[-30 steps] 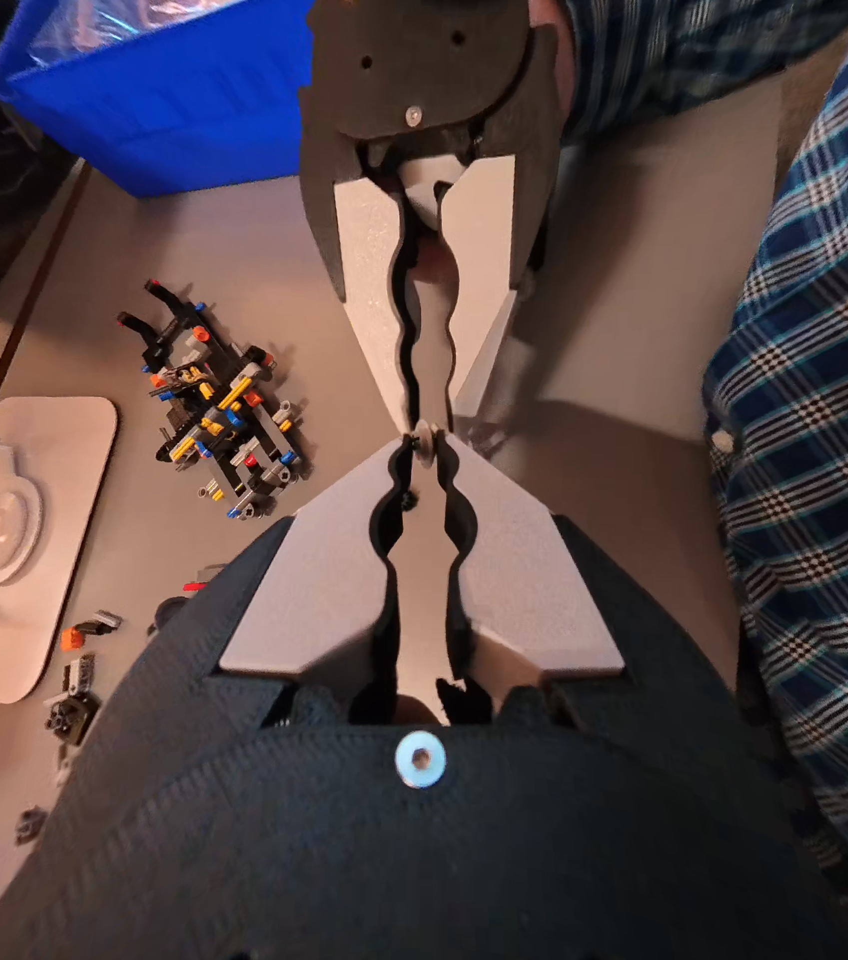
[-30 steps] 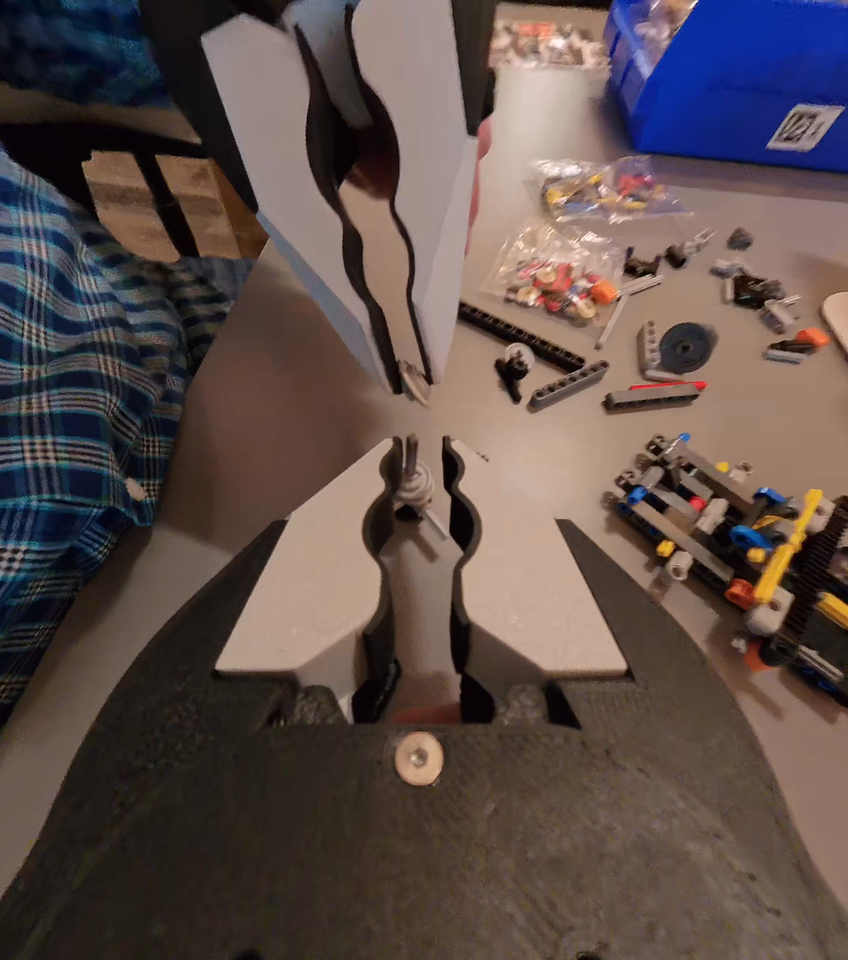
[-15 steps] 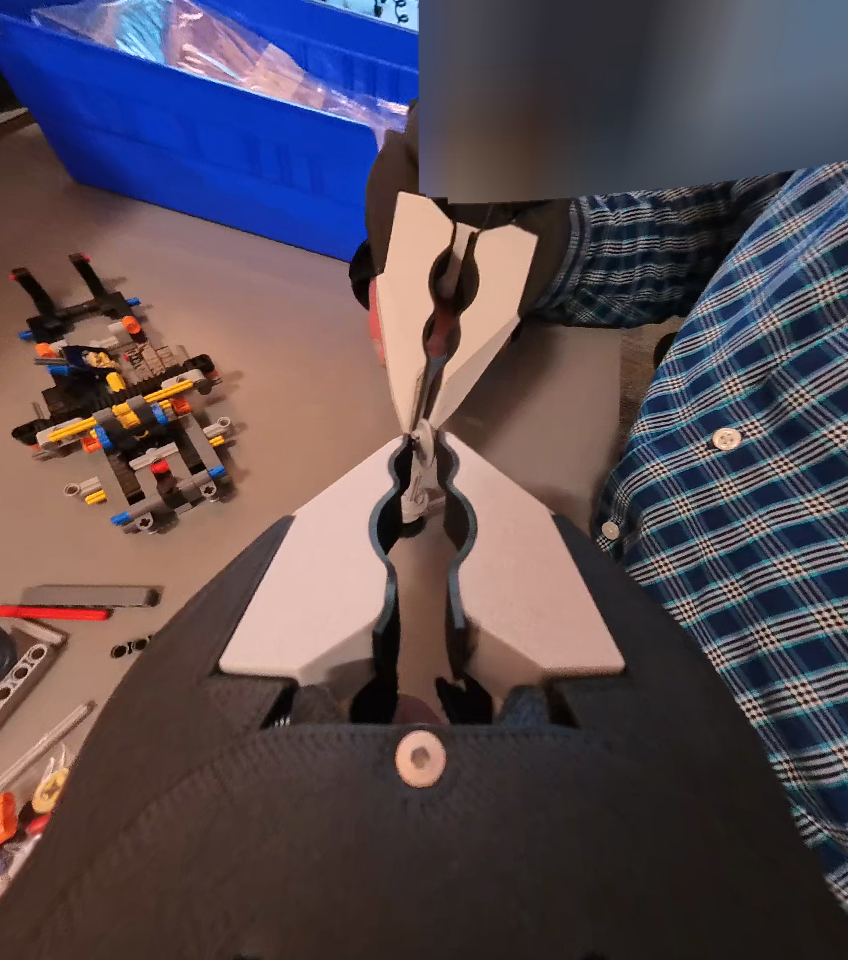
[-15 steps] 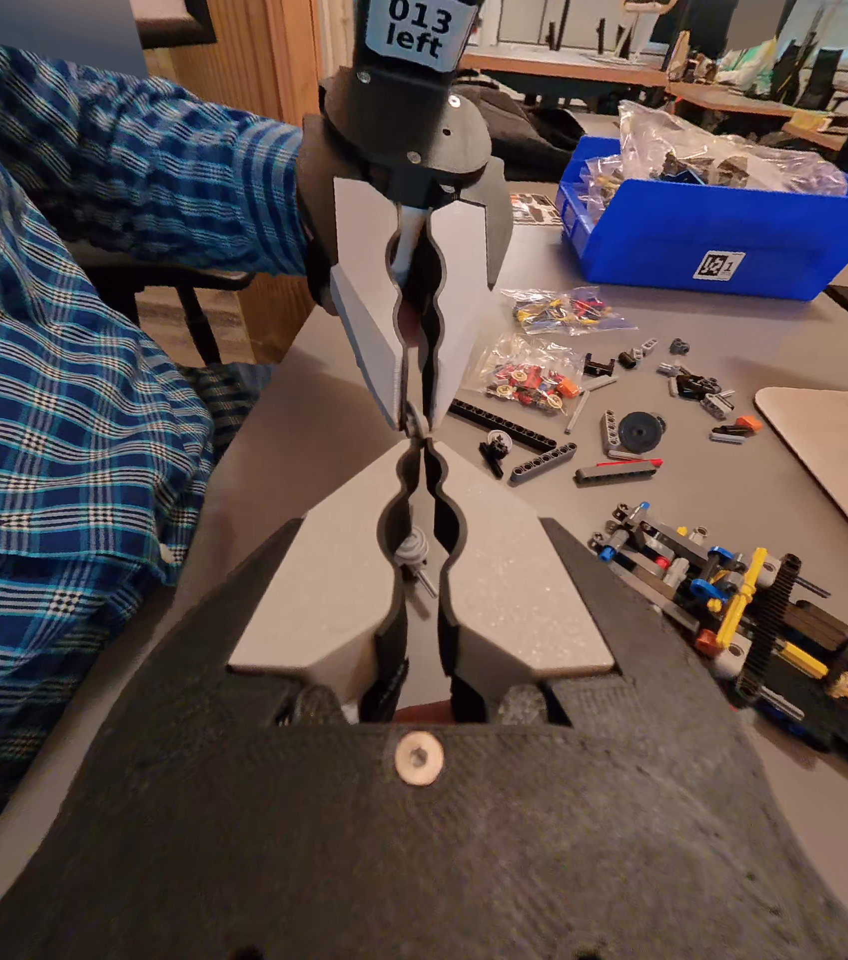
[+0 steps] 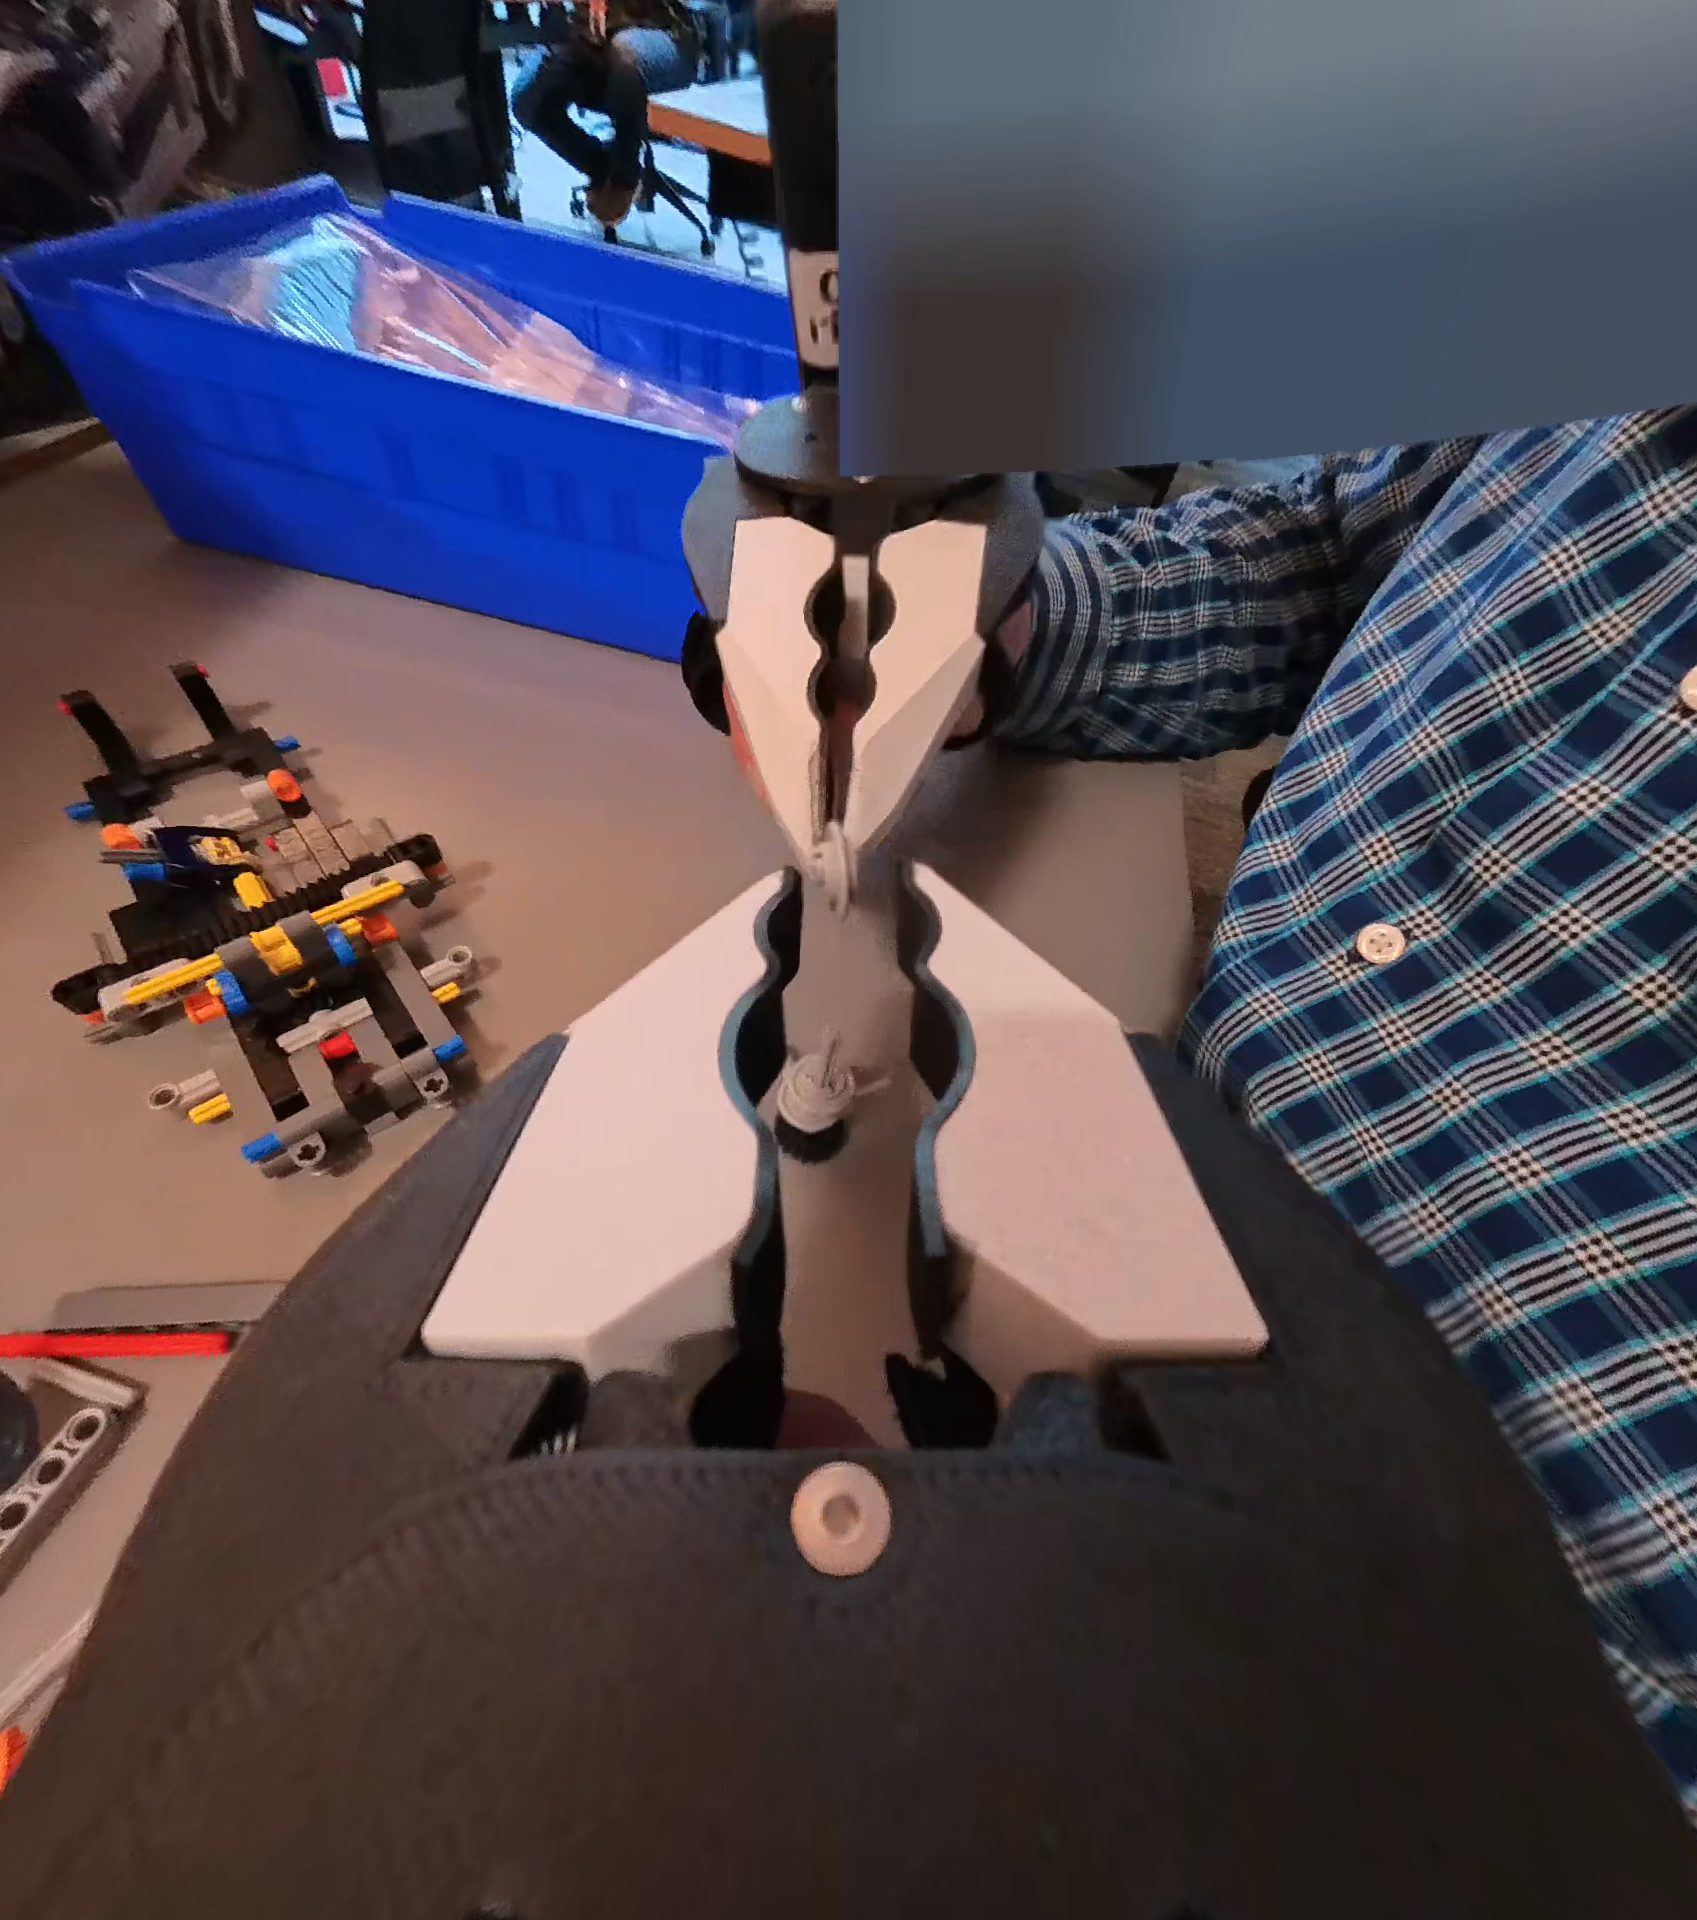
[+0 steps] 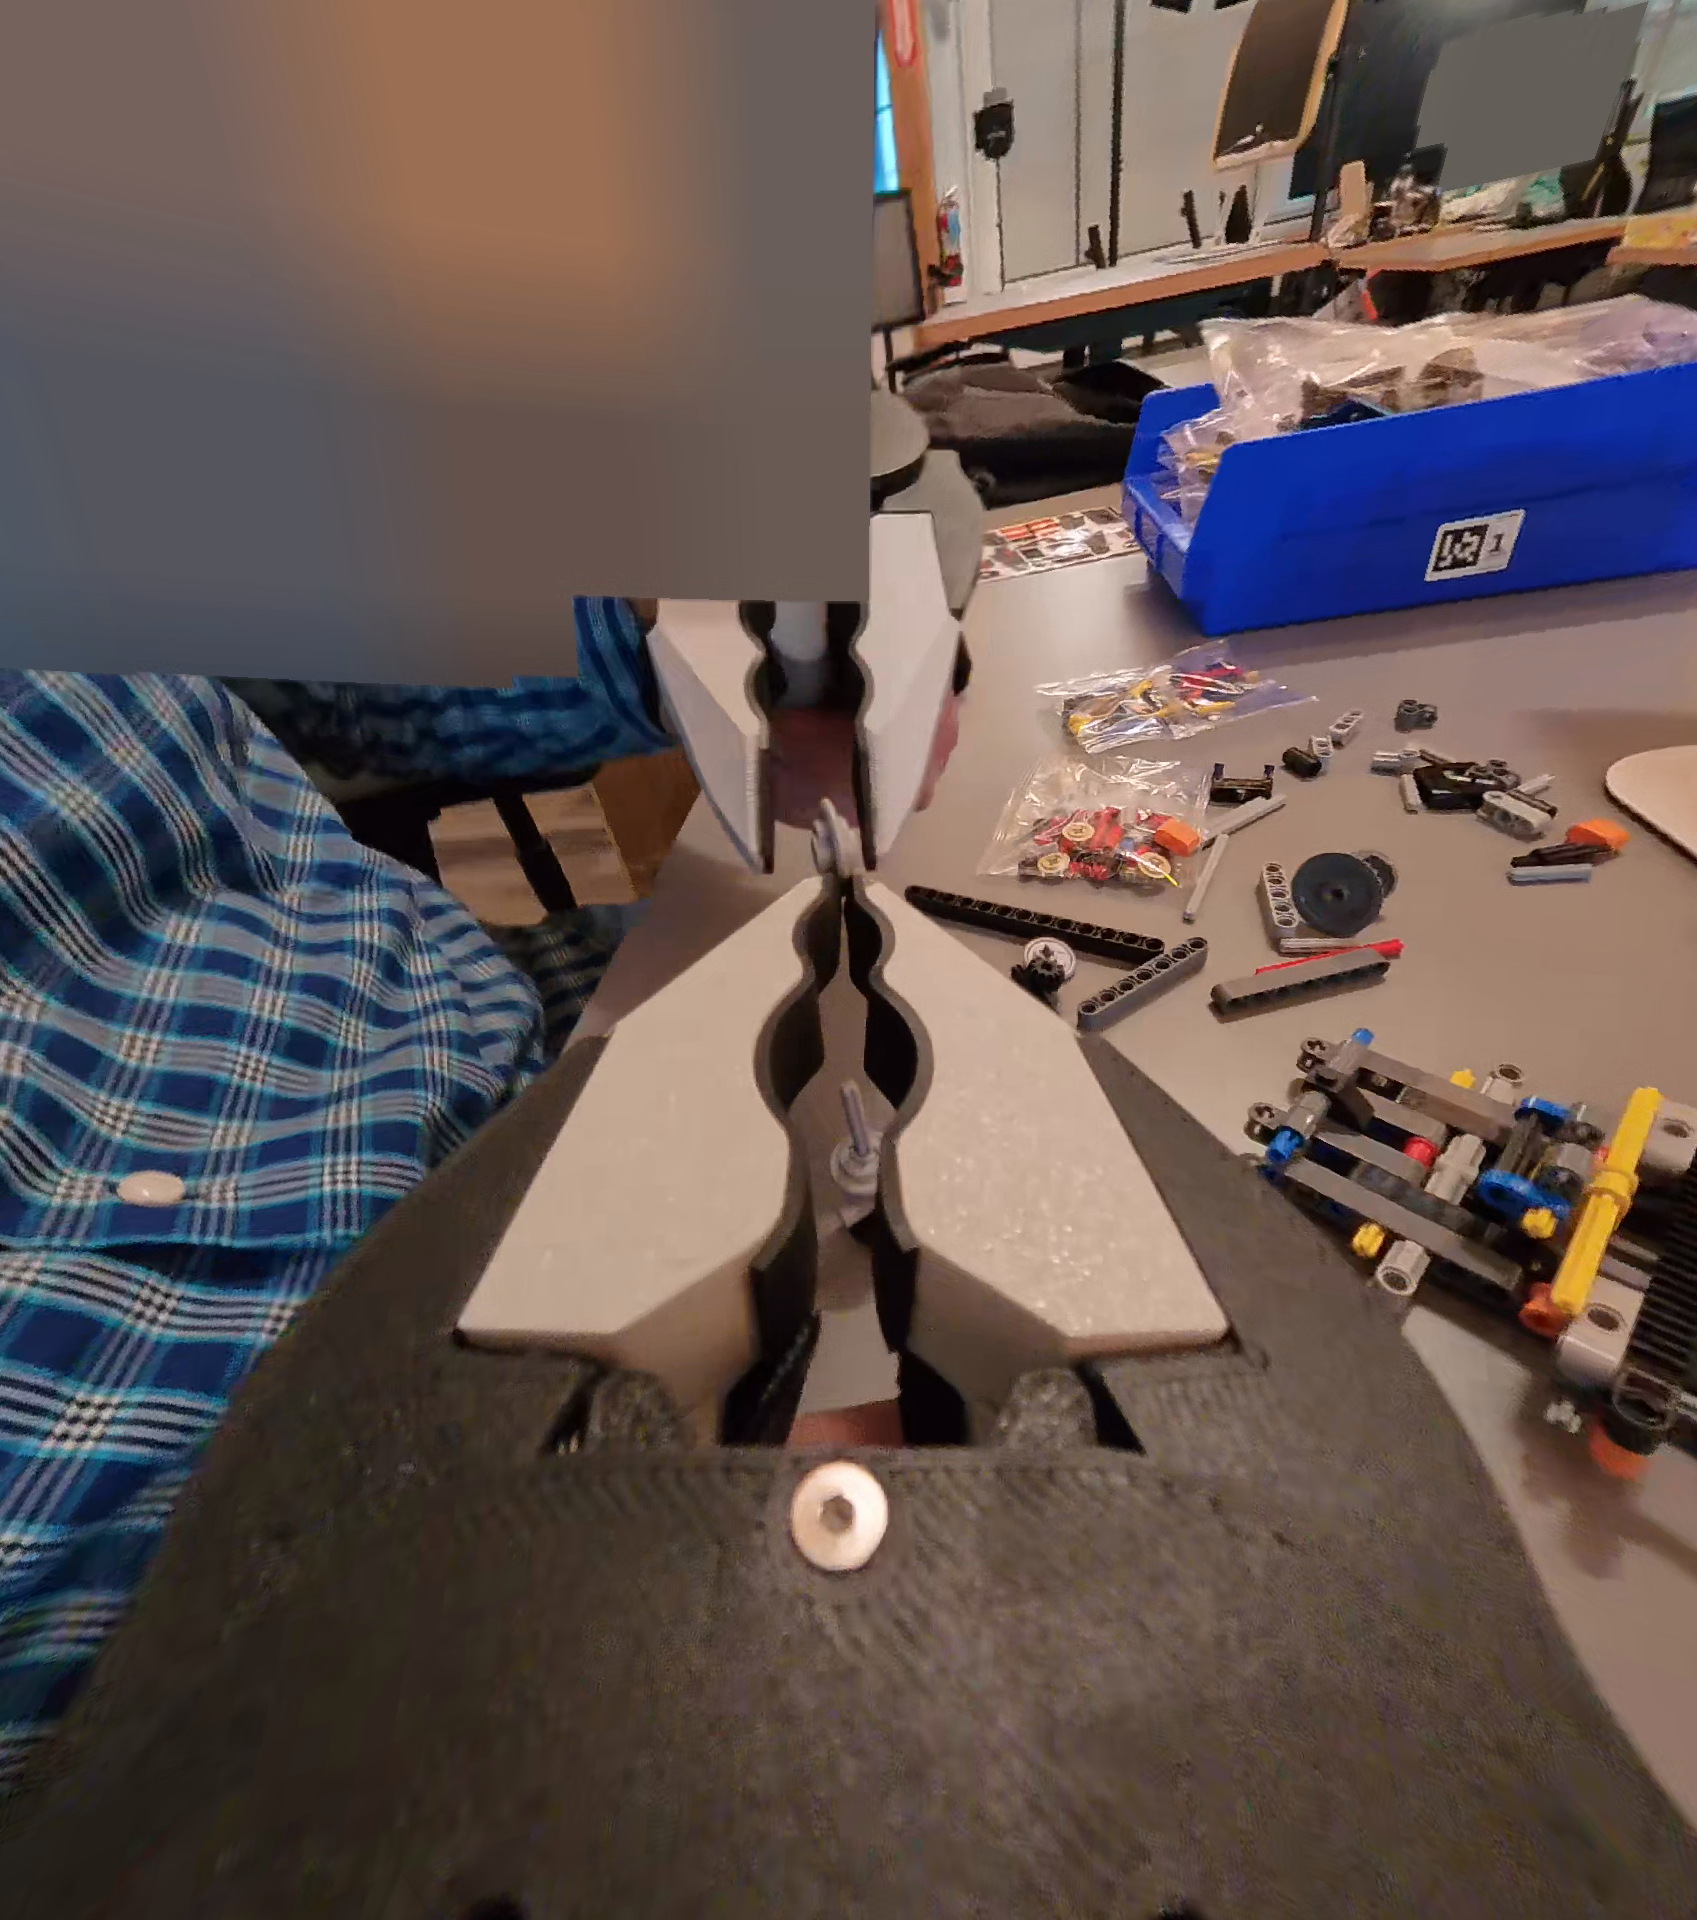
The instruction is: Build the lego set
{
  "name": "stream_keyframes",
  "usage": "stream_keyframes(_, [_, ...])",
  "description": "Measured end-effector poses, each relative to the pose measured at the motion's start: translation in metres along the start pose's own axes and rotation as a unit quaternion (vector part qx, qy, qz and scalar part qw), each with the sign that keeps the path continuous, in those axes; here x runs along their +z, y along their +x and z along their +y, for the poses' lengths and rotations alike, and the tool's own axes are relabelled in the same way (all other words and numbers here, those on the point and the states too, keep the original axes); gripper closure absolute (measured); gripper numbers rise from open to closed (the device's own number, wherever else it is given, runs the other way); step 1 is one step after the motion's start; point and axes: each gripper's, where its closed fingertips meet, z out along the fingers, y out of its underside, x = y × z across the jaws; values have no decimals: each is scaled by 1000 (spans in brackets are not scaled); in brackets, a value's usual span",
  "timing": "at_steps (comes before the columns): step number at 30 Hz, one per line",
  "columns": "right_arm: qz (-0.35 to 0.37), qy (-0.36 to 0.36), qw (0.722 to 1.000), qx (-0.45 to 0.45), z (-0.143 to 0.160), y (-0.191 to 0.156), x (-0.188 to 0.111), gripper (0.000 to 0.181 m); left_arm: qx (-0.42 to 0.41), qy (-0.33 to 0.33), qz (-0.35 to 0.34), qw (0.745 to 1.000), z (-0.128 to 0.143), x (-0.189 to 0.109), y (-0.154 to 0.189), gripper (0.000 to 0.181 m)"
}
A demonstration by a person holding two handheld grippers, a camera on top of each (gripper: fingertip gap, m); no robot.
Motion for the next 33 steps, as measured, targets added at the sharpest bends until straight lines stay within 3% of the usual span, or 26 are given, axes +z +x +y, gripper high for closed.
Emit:
stream_keyframes(3, [-3,33,997,70,-9,8,-4,181,16,20,-34,999,-7,-4,-7,161])
stream_keyframes(5, [-8,56,990,127,-15,14,-7,181,59,17,-92,994,-9,-7,-17,155])
stream_keyframes(10, [-16,93,966,239,-17,29,-11,181,191,-9,-209,959,-18,-10,-30,153])
stream_keyframes(14, [-18,99,961,257,-17,31,-11,181,213,-31,-224,950,-16,-4,-32,153])
stream_keyframes(18, [-13,98,963,250,-17,31,-11,181,183,-23,-231,955,-18,-6,-38,155])
stream_keyframes(20, [21,81,977,197,-15,33,-11,181,142,-9,-220,965,-20,-9,-39,158])
stream_keyframes(23, [128,14,991,-18,-12,34,-10,181,10,25,-157,987,-18,-10,-35,155])
stream_keyframes(24, [166,-11,980,-106,-12,34,-10,181,-30,42,-138,989,-18,-12,-34,153])
stream_keyframes(27, [240,-71,909,-335,-13,27,-8,181,-100,71,-88,989,-18,-13,-27,148])
stream_keyframes(30, [248,-65,862,-437,-21,11,-5,181,-117,68,-60,989,-16,-9,-19,147])
stream_keyframes(33, [264,-49,838,-475,-32,5,-9,181,-112,55,-38,992,-11,-4,-11,148])
